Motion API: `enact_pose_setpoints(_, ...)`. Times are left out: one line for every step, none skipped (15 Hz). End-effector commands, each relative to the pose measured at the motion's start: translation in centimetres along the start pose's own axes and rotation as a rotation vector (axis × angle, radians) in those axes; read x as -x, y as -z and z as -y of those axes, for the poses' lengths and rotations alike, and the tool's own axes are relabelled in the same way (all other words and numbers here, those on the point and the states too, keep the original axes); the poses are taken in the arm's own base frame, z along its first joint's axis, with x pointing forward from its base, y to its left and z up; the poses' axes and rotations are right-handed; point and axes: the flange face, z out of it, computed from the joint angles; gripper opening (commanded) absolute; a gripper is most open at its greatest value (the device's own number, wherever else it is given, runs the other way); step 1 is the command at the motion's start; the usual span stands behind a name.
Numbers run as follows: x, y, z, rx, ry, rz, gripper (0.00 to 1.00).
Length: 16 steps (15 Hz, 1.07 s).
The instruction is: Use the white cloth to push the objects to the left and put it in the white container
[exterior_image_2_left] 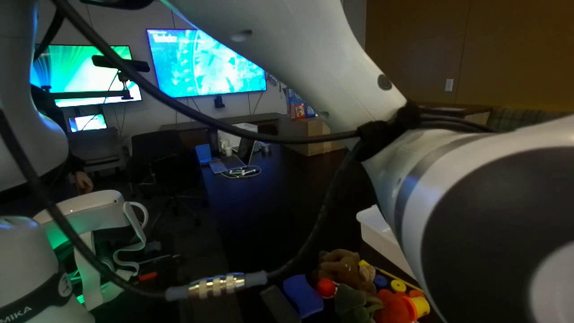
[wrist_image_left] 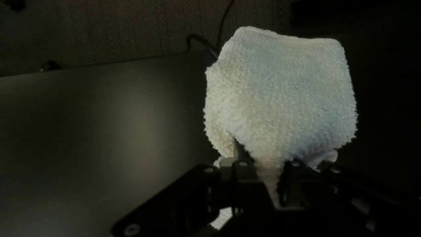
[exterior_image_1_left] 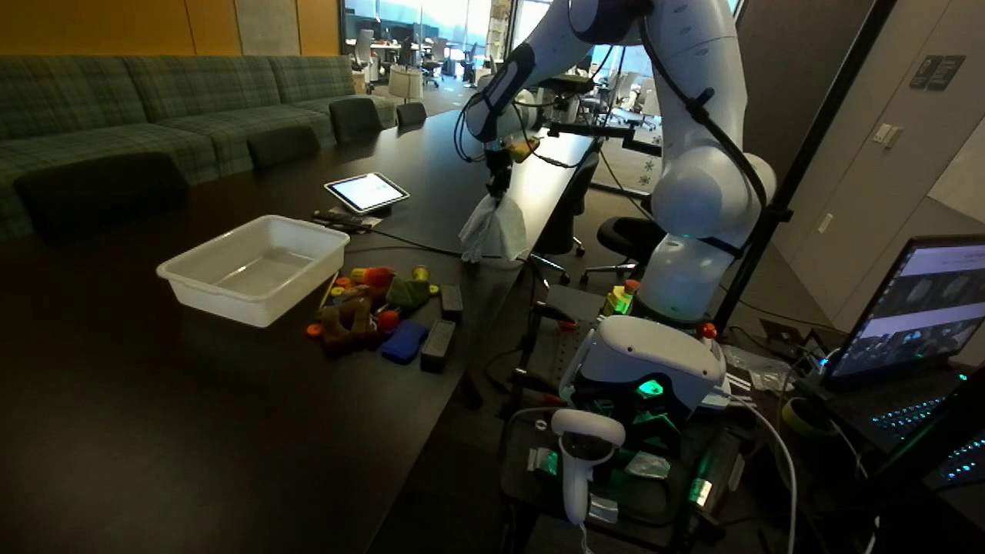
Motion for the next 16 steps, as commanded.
enact_pose_setpoints(3.0,1.9,1.6,0.085,0.048,0.006,0.07)
enact_pose_setpoints(3.1,1.5,2.4,0.103,0.073,0.011,0.07)
enact_pose_setpoints(3.1,1.4,3.1,0.116,0.092,0.02,0.07)
enact_pose_setpoints(3.0,0.7,4.5,0.122,0.118,0.031,0.07)
enact_pose_setpoints(2.9,0.2,5.6,0.122,0.144,0.042,0.07)
enact_pose_setpoints(2.5,-0.8,7.4,0.122,0.17,0.048,0.07)
enact_pose_setpoints(2.2,-1.6,9.1,0.12,0.193,0.045,0.07)
enact_pose_setpoints(1.9,-2.5,11.1,0.107,0.221,0.049,0.07)
enact_pose_setpoints(1.7,-3.2,12.7,0.1,0.24,0.044,0.07)
enact_pose_setpoints(1.5,-4.2,14.6,0.087,0.268,0.052,0.07)
enact_pose_setpoints(1.2,-5.0,16.2,0.076,0.29,0.06,0.07)
enact_pose_setpoints(0.9,-6.0,17.9,0.064,0.317,0.077,0.07)
enact_pose_setpoints(0.8,-6.7,19.2,0.055,0.343,0.092,0.07)
enact_pose_setpoints(0.7,-7.4,20.4,0.051,0.367,0.103,0.07)
enact_pose_setpoints(0.6,-7.9,21.6,0.039,0.399,0.118,0.07)
enact_pose_setpoints(0.7,-8.7,22.7,0.033,0.431,0.134,0.07)
